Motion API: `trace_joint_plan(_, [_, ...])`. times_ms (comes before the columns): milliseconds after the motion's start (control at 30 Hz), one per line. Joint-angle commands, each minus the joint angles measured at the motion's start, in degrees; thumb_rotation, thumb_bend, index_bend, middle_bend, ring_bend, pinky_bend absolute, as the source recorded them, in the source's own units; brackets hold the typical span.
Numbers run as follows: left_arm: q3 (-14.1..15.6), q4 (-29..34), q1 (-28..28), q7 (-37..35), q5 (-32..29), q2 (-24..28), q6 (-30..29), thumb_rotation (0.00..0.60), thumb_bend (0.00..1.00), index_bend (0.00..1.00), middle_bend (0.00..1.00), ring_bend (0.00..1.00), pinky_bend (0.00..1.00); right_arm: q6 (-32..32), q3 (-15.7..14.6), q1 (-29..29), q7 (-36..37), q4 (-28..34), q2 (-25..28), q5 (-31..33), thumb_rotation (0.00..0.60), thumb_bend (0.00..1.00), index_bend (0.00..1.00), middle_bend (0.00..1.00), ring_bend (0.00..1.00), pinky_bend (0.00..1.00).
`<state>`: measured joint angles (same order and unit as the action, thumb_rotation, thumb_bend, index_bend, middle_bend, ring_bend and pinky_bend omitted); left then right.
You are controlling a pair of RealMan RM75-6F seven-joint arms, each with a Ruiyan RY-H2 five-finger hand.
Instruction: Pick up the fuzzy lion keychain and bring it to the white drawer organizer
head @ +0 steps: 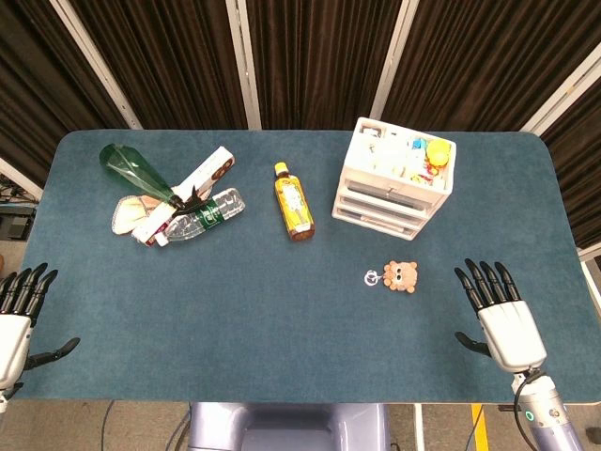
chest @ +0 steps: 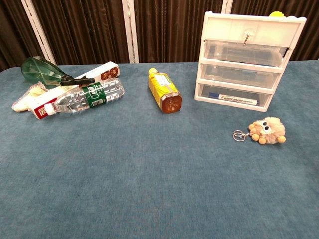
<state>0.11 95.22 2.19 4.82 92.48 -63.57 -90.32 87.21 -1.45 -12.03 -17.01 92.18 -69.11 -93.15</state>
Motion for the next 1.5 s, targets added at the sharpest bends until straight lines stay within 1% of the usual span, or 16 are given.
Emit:
trace_joint_plan(33, [0.07,0.02,0.0,0.05,-0.02,0.03,0.15,0.538,0.03,0.0,0.0,0.0,0.0,-0.14,0.23,0.13,-0.06,0.17,0.0,0.08,0.6,0.0,0.03,0.0,0.0,0.08])
trace_joint_plan(167, [0.04,0.22,0.02,0.0,-0.08,0.08,0.2,0.54,0.03,0.0,0.0,0.0,0.0,-0.42,0.65,0.2,0.11,0.54,0.03,0.17,0.6,0.0,0.03,0.0,0.0,0.12])
trace_joint_plan(267, [0.11,0.26,-0.04,-0.21,0.16,0.08,0.04,0.538,0.03,0.0,0.0,0.0,0.0,-0.22,1.26,0.05,0.66,1.53,0.06,-0.11,0.6,0.0,0.04,0.05,0.06,0.3])
trace_joint_plan(300, [0.21,0.29,-0.06,-0.26,0.17,0.07,0.14,0.538,0.03,0.0,0.0,0.0,0.0,-0.04,1.7,-0.14,0.82,2.26,0.06,-0.34,0.6,0.0,0.04,0.1,0.14,0.39])
trace_joint_plan(333, [0.27,0.35,-0.05,-0.31,0.14,0.08,0.25,0.538,0.03,0.0,0.0,0.0,0.0,0.15,2.09,-0.29,1.01,2.94,0.06,-0.47,0.6,0.0,0.04,0.16,0.25,0.49])
trace_joint_plan(367, [0.28,0.41,-0.01,-0.35,0.08,0.11,0.39,0.537,0.03,0.0,0.0,0.0,0.0,0.25,2.72,-0.55,1.28,4.01,-0.03,-0.42,0.6,0.01,0.04,0.2,0.32,0.55])
trace_joint_plan(433, [0.26,0.53,0.08,-0.47,-0.05,0.15,0.64,0.536,0.03,0.0,0.0,0.0,0.0,-0.48,3.93,-1.27,1.96,6.01,-0.57,0.55,0.6,0.02,0.05,0.36,0.52,0.7])
trace_joint_plan(467, [0.25,0.58,0.13,-0.53,-0.08,0.16,0.73,0.538,0.03,0.0,0.0,0.0,0.0,-1.02,4.4,-1.61,2.18,6.78,-0.86,1.18,0.6,0.02,0.05,0.44,0.58,0.75])
trace_joint_plan(533, [0.31,0.75,0.21,-0.68,-0.1,0.2,0.97,0.541,0.03,0.0,0.0,0.0,0.0,-3.13,5.74,-2.75,2.28,8.89,-1.87,3.53,0.6,0.02,0.08,0.7,0.78,0.89])
trace_joint_plan(600, [0.38,0.95,0.27,-0.75,-0.14,0.25,1.21,0.541,0.03,0.0,0.0,0.0,0.0,-6.18,6.87,-4.38,1.01,10.28,-2.87,5.88,0.6,0.02,0.11,0.86,0.9,0.96])
trace_joint_plan(667, [0.39,1.02,0.33,-0.69,-0.2,0.32,1.37,0.541,0.03,0.0,0.0,0.0,0.0,-9.33,7.8,-6.21,-1.8,10.57,-3.75,7.88,0.6,0.02,0.15,0.94,0.96,0.99])
trace_joint_plan(767, [0.32,1.06,0.47,-0.53,-0.29,0.41,1.6,0.542,0.03,0.0,0.0,0.0,0.0,-13.56,9.2,-9.06,-7.9,9.63,-6.02,11.19,0.6,0.02,0.21,1.0,1.0,1.0])
trace_joint_plan(933, [0.34,1.02,0.59,-0.42,-0.21,0.44,1.78,0.541,0.03,0.0,0.0,0.0,0.0,-18.63,11.84,-12.9,-14.89,8.24,-10.43,18.86,0.6,0.04,0.29,1.0,1.0,1.0])
trace_joint_plan(1100, [0.24,1.25,0.71,-0.84,-0.69,0.68,2.17,0.541,0.03,0.0,0.0,0.0,0.0,-22.24,14.41,-16.91,-21.02,5.36,-15.48,27.49,0.6,0.07,0.34,1.0,1.0,1.0])
trace_joint_plan(1333, [-0.02,1.43,1.05,-1.45,-1.41,0.9,2.87,0.541,0.03,0.0,0.0,0.0,0.0,-24.86,16.23,-21.37,-25.39,-1.16,-21.64,35.65,0.6,0.16,0.4,1.0,1.0,1.0])
trace_joint_plan(1500, [-0.06,1.7,1.38,-1.77,-1.78,1.04,3.61,0.537,0.03,0.0,0.0,0.0,0.0,-26.19,16.73,-23.74,-26.23,-6.46,-25.12,38.89,0.6,0.21,0.41,1.0,1.0,1.0])
